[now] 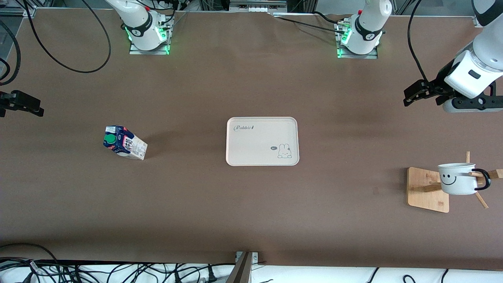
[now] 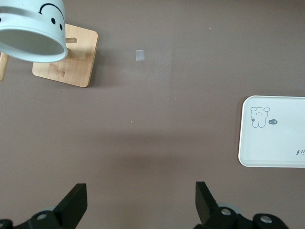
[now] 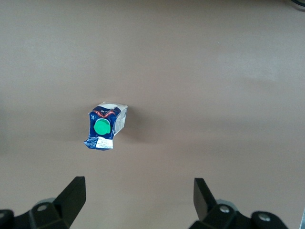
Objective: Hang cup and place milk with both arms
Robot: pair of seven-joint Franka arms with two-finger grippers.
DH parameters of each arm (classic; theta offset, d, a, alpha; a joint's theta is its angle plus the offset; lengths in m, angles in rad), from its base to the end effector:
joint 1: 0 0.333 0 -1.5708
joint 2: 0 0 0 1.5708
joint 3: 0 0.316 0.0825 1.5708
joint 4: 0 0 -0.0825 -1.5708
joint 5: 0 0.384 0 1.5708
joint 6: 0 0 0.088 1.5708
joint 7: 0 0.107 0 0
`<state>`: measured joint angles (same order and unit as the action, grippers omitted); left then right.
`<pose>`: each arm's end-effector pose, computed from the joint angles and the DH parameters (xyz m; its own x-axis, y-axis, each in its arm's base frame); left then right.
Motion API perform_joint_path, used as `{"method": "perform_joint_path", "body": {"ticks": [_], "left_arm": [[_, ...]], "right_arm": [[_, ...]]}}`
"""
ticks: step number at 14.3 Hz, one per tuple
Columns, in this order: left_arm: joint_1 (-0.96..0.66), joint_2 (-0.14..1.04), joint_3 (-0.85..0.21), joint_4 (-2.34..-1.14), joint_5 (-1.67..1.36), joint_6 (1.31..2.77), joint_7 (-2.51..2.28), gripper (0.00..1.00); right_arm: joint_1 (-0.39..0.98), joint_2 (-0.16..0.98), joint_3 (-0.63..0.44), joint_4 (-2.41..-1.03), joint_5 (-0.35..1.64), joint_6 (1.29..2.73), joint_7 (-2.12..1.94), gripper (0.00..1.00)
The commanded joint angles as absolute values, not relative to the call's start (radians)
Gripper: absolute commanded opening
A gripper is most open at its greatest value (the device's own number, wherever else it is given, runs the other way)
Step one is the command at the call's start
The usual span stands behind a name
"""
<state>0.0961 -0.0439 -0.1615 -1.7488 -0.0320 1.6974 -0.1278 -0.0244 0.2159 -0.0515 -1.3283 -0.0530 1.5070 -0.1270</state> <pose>0.5460 -0.0404 0.5748 0.9977 0.0666 -0.0112 0.0668 -0.9975 0.0234 0.6119 -0.0487 0.6069 0.9978 0.0483 -0.0446 0.0509 -0.9970 0.0588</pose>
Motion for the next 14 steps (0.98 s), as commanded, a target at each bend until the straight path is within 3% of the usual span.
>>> {"method": "perform_joint_path", "body": {"ticks": [1, 4, 11, 14], "left_arm": [[0.097, -0.040, -0.163, -1.732, -0.020, 1.694, -0.114, 1.00], [0.097, -0.040, -0.166, -1.718, -0.018, 1.689, -0.114, 1.00], [0.097, -0.040, -0.160, -1.703, -0.018, 1.692, -0.107, 1.00], [0.106, -0.002, -0.158, -1.629, -0.008, 1.686, -0.107, 1.00]], "right_arm": [[-0.028, 0.180, -0.048, -1.390, -0.061, 1.532, -0.141, 1.00], [-0.028, 0.137, -0.057, -1.460, -0.060, 1.597, -0.143, 1.00], [-0.029, 0.150, -0.057, -1.447, -0.058, 1.569, -0.146, 1.00], [-0.029, 0.149, -0.057, -1.447, -0.058, 1.569, -0.146, 1.00]]}}
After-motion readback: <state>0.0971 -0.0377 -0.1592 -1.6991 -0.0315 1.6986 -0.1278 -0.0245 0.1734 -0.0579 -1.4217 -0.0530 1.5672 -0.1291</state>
